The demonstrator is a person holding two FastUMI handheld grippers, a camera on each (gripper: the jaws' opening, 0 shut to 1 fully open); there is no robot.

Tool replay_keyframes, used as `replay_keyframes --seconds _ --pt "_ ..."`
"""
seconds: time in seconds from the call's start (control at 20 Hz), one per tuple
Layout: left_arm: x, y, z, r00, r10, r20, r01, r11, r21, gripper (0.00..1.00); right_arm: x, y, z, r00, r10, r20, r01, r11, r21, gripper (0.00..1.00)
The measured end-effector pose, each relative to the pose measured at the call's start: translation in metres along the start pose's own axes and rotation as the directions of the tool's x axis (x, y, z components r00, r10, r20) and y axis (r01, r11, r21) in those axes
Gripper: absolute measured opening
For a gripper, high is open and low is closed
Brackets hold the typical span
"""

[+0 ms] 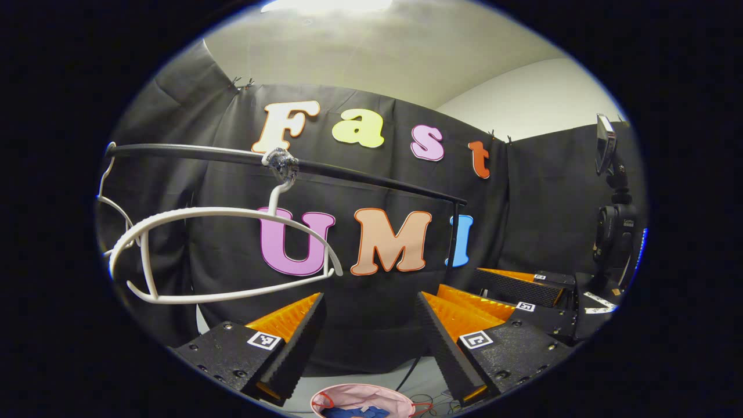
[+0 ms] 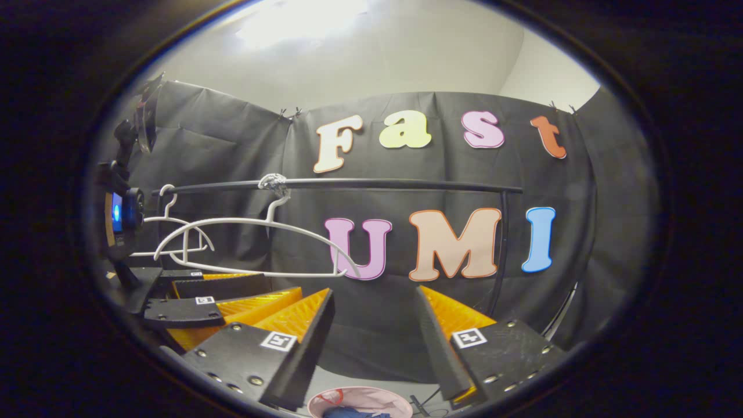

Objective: Grasp the clothes on the hanger with both hands and then place them into the laundry hamper below.

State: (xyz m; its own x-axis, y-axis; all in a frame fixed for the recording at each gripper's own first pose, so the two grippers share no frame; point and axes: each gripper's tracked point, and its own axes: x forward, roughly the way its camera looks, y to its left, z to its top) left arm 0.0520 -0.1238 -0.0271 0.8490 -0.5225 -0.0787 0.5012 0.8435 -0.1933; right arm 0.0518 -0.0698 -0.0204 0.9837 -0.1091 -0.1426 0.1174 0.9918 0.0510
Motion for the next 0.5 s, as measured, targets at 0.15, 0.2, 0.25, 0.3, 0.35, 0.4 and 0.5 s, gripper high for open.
replay_keyframes --seconds 0.15,0.2,0.25,0.3,0.35,0.4,0.5 --pt "0.0022 0.0006 0.0004 1.0 0.004 0.004 -0.004 1.0 0.002 0.94 -0.0005 -0.0031 0.0016 1.0 -0.009 0.003 0.009 1.0 0.005 0.93" --pt "0.0013 0.0003 0.0011 1.0 0.004 0.005 -0.004 1.0 0.001 0.96 -0.0008 -0.0039 0.0019 1.0 -0.012 0.003 0.012 1.0 0.006 0.96" --pt "0.0019 0.0001 0.0008 1.0 0.003 0.005 -0.003 1.0 0.003 0.96 -0.0001 -0.0039 0.0018 1.0 -0.014 0.004 0.014 1.0 0.006 0.99" --pt "0.002 0.0003 0.0011 1.0 0.003 0.004 -0.003 1.0 0.006 0.94 -0.0023 -0.0046 0.0016 1.0 -0.015 0.003 0.015 1.0 0.007 0.96" --pt "0.0011 0.0 0.0013 1.0 0.003 0.003 -0.003 1.0 0.01 0.94 -0.0022 -0.0056 0.0009 1.0 -0.017 0.003 0.017 1.0 0.009 0.99" --pt "0.0007 -0.0002 0.0021 1.0 0.004 0.004 -0.004 1.0 0.013 0.96 -0.0024 -0.0067 0.0018 1.0 -0.019 0.002 0.019 1.0 0.011 0.93" --pt "0.0022 -0.0008 0.0017 1.0 0.001 0.007 -0.001 1.0 0.014 0.94 -0.0036 -0.0102 0.0018 1.0 -0.026 0.005 0.026 1.0 0.011 0.93"
